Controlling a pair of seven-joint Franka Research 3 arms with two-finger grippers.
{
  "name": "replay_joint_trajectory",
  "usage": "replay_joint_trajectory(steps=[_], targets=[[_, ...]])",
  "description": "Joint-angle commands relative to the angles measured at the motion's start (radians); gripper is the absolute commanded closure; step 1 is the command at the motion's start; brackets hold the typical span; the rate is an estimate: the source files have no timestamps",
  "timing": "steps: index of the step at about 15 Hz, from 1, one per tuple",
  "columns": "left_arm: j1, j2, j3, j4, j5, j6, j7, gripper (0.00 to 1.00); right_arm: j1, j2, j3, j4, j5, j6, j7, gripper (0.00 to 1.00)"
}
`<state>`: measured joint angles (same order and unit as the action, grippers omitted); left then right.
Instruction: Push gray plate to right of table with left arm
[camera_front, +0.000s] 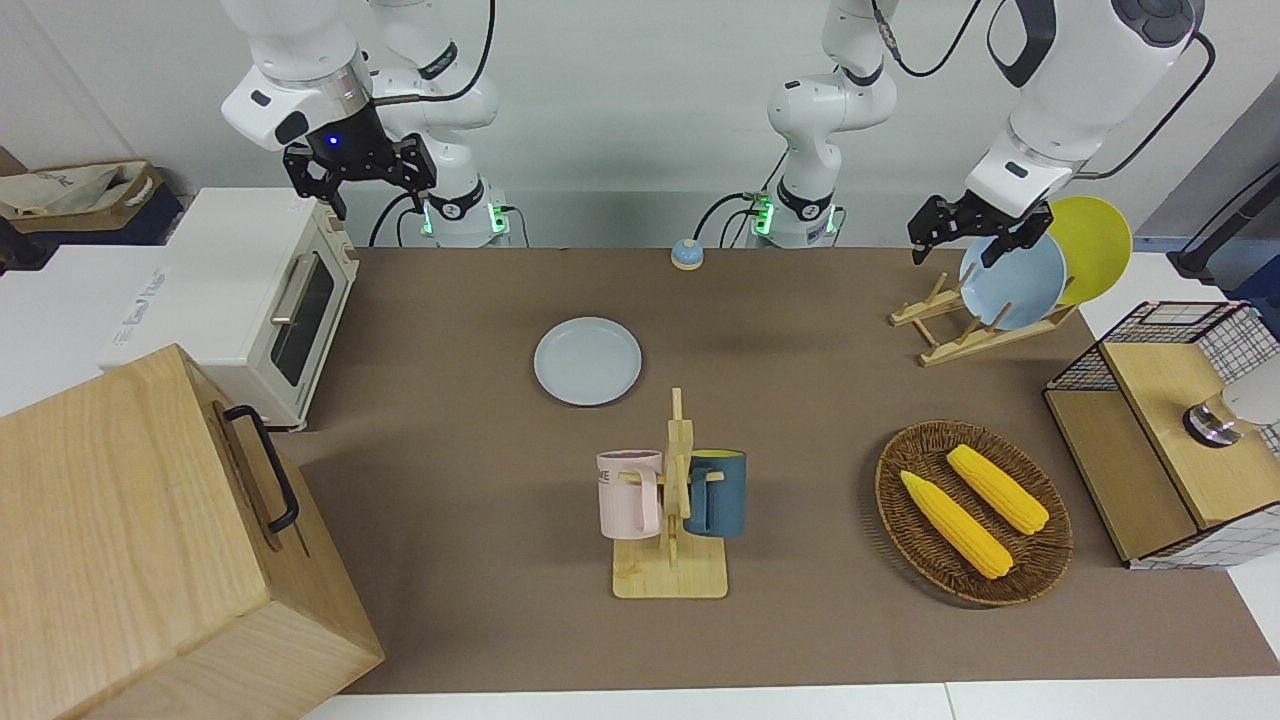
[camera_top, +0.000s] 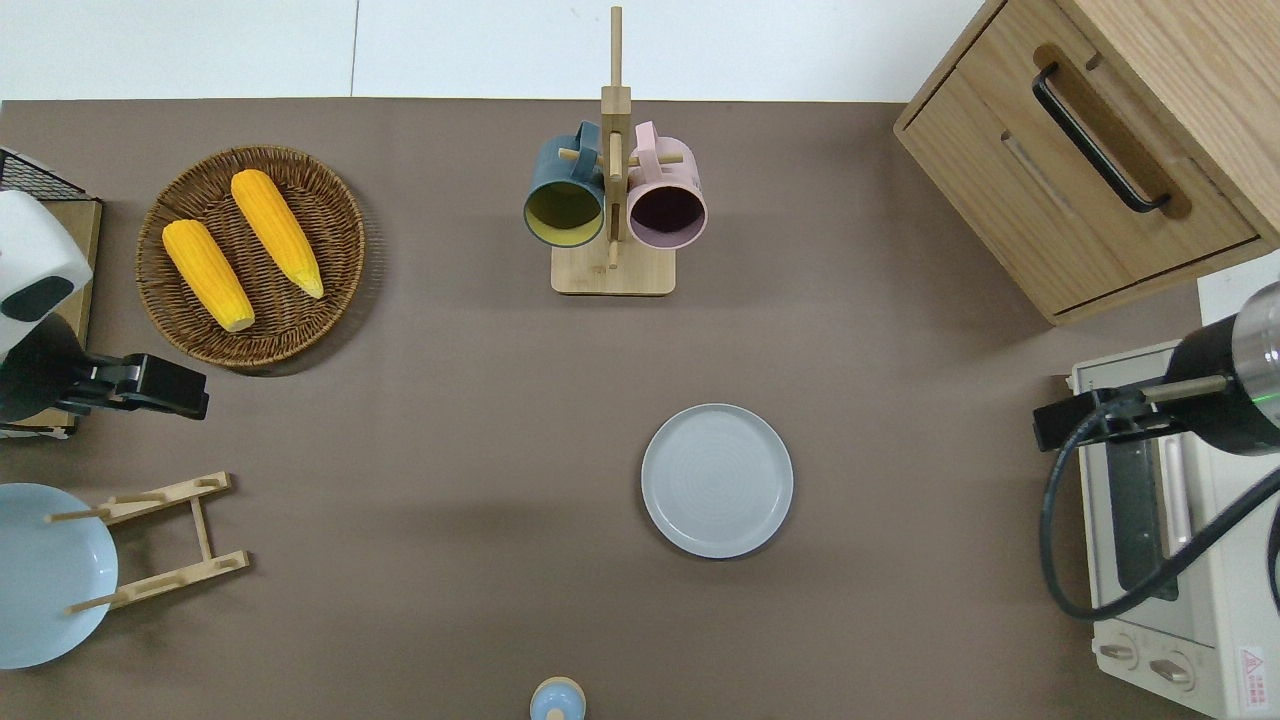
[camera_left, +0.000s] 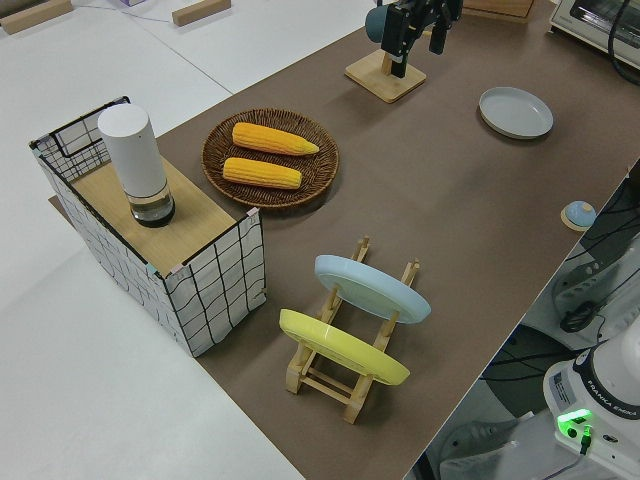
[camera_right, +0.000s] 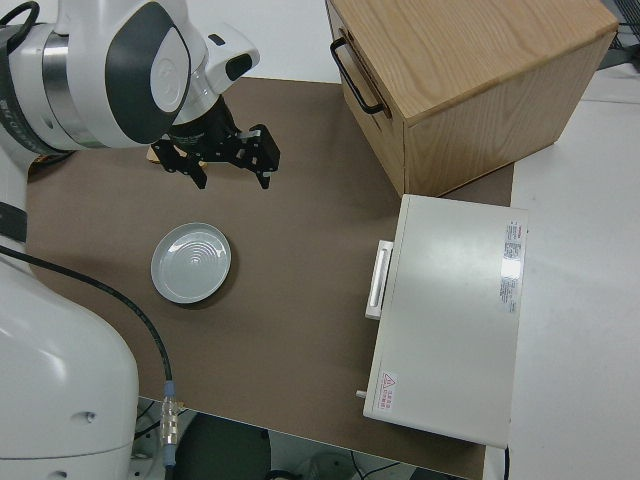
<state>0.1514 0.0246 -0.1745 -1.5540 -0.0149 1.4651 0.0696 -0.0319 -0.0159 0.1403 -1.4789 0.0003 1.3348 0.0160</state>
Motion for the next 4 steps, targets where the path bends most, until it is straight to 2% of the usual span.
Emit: replay_joint_trajectory(steps=[1,4], targets=[[0.013,0.006,0.004,0.048,-0.022,-0.031,0.007,0.00,-0.019,-0.002,0.016,0.009,0.004,-0.016,0.012,0.017],[0.010,0.008,0.003,0.048,-0.007,-0.035,0.012,0.00,-0.019,-0.002,0.016,0.009,0.004,-0.016,0.012,0.017]])
